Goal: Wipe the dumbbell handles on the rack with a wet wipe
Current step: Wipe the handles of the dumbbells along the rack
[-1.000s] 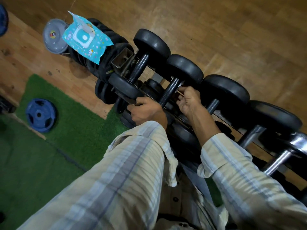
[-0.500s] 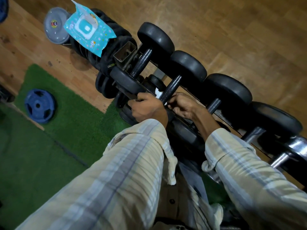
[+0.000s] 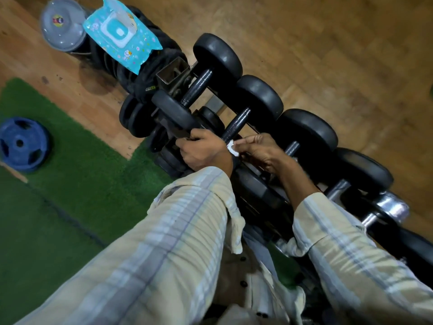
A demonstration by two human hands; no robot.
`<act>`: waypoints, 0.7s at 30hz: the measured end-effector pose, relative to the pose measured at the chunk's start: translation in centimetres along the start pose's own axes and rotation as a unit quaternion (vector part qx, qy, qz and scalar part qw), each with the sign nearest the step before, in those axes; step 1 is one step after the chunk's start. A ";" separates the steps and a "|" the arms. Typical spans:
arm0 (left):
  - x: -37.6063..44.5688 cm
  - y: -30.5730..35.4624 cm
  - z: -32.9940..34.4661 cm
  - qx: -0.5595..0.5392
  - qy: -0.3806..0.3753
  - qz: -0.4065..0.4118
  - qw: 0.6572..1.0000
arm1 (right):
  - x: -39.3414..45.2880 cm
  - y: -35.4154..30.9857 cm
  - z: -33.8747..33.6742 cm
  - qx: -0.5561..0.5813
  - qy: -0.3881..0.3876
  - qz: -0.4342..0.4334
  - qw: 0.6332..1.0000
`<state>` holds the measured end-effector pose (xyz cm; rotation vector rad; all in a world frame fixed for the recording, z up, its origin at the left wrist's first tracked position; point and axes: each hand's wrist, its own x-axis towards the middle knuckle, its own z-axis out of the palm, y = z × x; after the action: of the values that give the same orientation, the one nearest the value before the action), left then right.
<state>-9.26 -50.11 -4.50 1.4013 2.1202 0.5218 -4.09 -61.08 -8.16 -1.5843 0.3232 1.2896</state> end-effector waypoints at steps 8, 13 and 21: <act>0.0 0.4 -0.9 -0.067 -0.021 -0.009 0.997 | -4.6 -1.9 1.0 0.067 0.021 -0.032 0.997; 0.2 0.1 -1.1 -0.050 -0.034 -0.007 0.998 | -7.3 -0.4 0.0 0.099 0.070 -0.064 0.990; 1.2 -0.6 -2.4 -0.051 -0.148 -0.016 0.988 | -12.0 2.1 -0.1 0.170 0.126 -0.121 0.970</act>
<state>-11.62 -49.25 -3.24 1.2979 1.8490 0.3763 -10.25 -66.50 0.84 -1.4403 0.4683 0.7978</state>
